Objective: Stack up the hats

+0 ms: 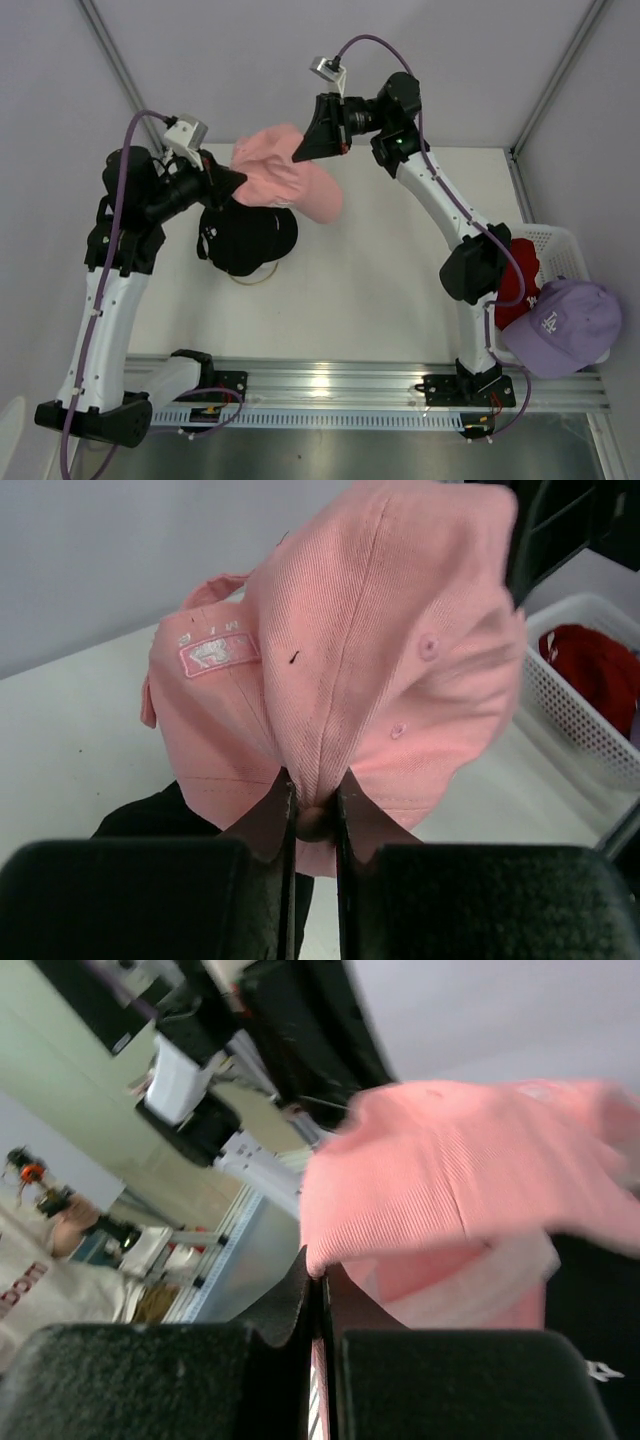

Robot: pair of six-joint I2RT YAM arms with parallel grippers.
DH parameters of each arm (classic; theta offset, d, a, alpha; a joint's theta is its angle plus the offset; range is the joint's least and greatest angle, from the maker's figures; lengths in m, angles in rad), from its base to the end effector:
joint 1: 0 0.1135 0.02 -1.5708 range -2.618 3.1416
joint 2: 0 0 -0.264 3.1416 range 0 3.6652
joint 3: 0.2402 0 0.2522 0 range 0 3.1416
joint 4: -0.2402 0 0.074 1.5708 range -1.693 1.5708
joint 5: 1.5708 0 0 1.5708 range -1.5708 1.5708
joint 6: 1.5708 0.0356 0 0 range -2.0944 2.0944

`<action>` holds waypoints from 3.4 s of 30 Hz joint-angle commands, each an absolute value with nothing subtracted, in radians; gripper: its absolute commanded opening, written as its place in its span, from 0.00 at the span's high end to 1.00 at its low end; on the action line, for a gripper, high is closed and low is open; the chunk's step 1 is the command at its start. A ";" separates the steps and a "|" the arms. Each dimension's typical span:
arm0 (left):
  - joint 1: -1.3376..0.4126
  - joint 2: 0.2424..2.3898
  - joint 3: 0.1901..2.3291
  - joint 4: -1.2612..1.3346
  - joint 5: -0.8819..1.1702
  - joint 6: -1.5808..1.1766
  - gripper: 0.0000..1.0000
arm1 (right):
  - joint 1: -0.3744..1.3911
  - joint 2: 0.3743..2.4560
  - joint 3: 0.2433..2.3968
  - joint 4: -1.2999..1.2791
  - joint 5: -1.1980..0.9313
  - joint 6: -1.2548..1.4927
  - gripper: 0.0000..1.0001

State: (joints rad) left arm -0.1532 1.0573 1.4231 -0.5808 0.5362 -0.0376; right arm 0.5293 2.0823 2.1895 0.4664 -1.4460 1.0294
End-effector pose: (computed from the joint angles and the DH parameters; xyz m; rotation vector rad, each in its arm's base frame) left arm 0.1947 -0.0485 0.4648 0.4886 1.7285 -0.6141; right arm 0.3725 0.2588 0.4721 -1.2939 1.3401 1.8767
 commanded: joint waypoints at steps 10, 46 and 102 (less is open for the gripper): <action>-0.187 1.193 1.891 -0.997 0.166 -0.458 0.99 | 0.403 2.010 2.211 -0.411 -0.768 0.447 0.28; -0.486 1.055 1.591 -0.816 -0.379 -1.074 0.99 | 0.753 1.534 1.089 0.445 -0.184 1.238 0.02; -0.509 1.049 1.505 -1.126 -0.448 -0.764 0.99 | 0.512 1.894 1.393 0.101 -0.607 0.974 1.00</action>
